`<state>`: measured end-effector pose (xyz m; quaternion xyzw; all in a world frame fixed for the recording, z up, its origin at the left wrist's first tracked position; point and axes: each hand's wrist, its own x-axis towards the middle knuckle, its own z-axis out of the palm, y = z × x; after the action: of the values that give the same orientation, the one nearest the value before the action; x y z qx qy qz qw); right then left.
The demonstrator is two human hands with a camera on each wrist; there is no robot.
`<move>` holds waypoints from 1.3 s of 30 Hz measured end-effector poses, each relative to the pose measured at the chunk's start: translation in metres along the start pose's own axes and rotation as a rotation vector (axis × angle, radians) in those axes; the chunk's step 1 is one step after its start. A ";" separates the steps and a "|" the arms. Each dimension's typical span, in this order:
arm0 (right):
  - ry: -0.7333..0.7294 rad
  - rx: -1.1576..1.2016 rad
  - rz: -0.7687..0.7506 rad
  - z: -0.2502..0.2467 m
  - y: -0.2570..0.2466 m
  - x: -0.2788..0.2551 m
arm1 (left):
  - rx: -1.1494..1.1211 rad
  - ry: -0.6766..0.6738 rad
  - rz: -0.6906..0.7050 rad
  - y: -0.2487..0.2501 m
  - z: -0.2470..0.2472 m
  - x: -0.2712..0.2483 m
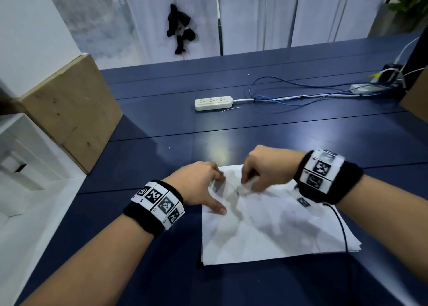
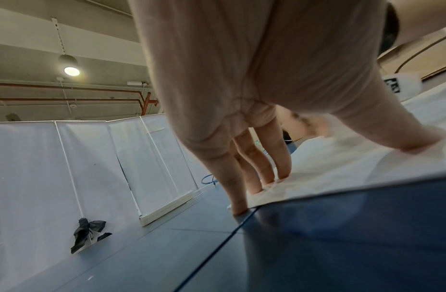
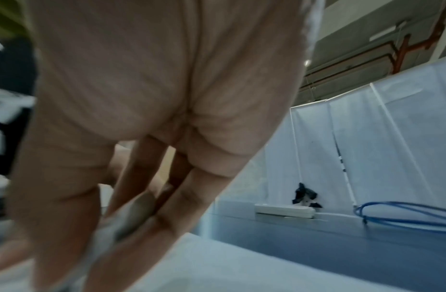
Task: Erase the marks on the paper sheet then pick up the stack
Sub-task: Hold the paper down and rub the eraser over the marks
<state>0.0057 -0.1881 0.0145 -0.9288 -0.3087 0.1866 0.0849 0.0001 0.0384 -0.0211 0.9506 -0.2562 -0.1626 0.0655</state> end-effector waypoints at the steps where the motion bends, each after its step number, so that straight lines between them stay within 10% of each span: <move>1: -0.057 0.010 -0.027 0.004 -0.004 -0.008 | 0.002 0.000 0.002 0.000 0.000 0.000; 9: 0.146 -0.019 0.098 -0.009 0.010 0.019 | -0.003 0.004 0.008 0.002 -0.002 -0.002; 15: -0.085 0.020 -0.016 0.008 -0.005 -0.016 | 0.006 0.005 0.010 -0.001 0.001 0.000; 21: 0.166 0.001 0.075 -0.006 0.012 0.014 | 0.009 -0.008 0.005 0.002 -0.001 0.000; 28: -0.090 0.021 0.001 0.006 -0.001 -0.018 | -0.010 0.001 0.005 0.000 0.000 0.001; 35: 0.165 0.029 0.079 -0.007 0.016 0.021 | -0.004 0.003 0.010 0.002 -0.001 -0.001; 39: 0.062 0.032 0.026 0.005 0.010 -0.001 | -0.011 0.002 0.003 -0.001 0.001 0.002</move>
<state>0.0082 -0.1966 0.0073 -0.9366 -0.2907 0.1637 0.1067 0.0016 0.0387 -0.0229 0.9500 -0.2565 -0.1630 0.0711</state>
